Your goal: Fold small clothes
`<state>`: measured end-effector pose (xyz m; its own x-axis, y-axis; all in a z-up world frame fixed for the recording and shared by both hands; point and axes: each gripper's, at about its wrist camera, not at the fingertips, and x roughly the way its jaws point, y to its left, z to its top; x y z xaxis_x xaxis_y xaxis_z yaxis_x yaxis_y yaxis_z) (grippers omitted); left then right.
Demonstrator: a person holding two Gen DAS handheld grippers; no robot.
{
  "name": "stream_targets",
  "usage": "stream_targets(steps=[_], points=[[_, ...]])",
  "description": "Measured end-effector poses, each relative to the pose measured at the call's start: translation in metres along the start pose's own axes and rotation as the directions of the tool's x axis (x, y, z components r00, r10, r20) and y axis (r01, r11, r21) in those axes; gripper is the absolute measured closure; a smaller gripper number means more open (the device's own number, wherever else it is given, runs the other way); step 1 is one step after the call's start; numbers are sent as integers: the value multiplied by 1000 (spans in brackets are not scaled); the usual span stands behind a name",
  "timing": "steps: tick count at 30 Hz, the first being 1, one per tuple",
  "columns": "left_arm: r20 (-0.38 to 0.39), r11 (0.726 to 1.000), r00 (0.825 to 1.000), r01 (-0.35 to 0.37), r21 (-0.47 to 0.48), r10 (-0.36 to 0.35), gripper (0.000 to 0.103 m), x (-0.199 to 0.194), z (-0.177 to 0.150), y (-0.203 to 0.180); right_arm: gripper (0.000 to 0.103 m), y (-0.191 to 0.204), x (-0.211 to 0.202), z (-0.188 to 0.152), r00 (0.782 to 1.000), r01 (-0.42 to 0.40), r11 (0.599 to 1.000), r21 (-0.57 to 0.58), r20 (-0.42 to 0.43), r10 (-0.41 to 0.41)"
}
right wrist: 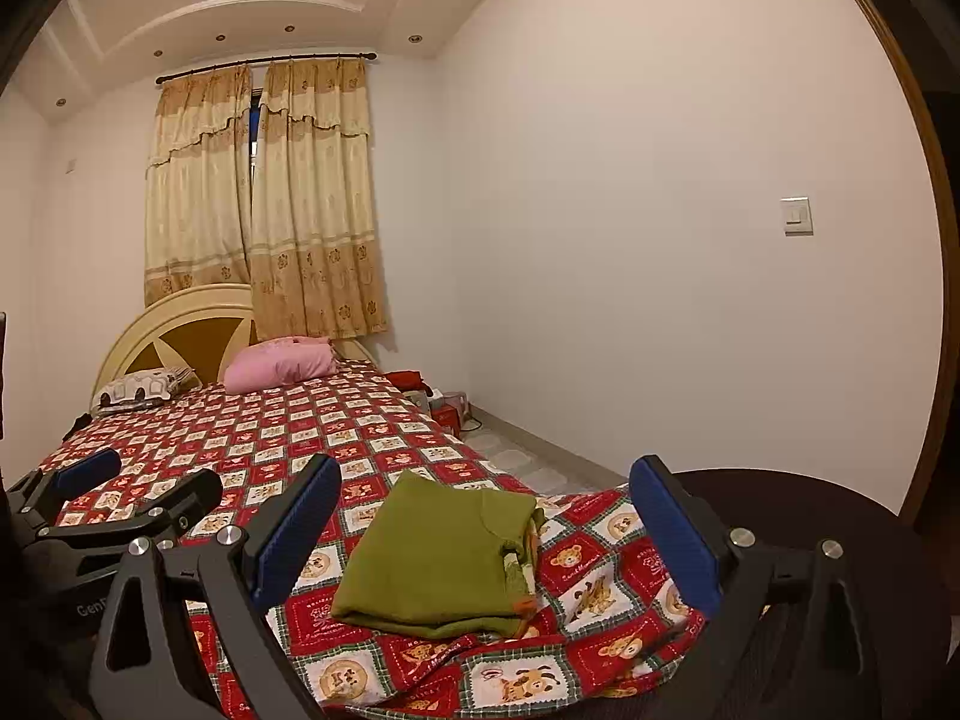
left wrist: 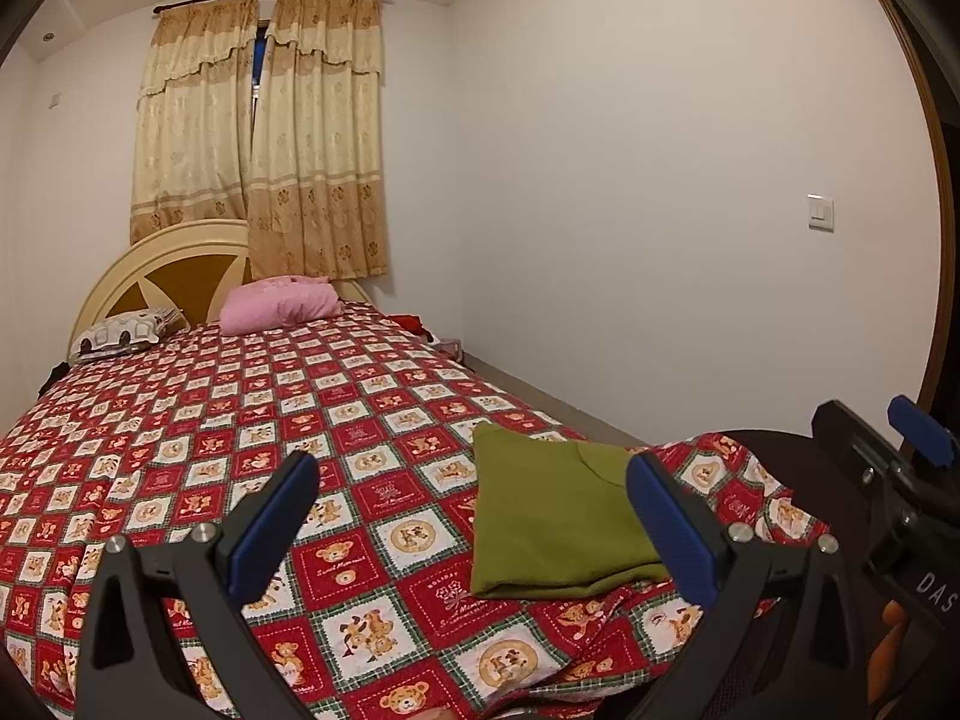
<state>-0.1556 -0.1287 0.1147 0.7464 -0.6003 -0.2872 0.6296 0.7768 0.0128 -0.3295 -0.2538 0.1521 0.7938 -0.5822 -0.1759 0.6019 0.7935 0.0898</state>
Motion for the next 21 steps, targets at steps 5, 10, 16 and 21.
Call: stream_targets(steps=[5,10,16,21], points=[[-2,1000,1000,2,0,-2,0,-2,-1,1,6,-1,1,0,1000,0,1000,0,-2,0],[-3,1000,1000,1,1,-1,0,-4,-2,4,6,-1,2,0,1000,0,1000,1,-2,0],[-19,1000,1000,-4,2,4,0,-2,-3,6,6,-2,2,0,1000,0,1000,2,-1,0],[-50,1000,999,7,8,-6,0,2,-3,10,6,-2,2,0,1000,0,1000,2,-3,0]])
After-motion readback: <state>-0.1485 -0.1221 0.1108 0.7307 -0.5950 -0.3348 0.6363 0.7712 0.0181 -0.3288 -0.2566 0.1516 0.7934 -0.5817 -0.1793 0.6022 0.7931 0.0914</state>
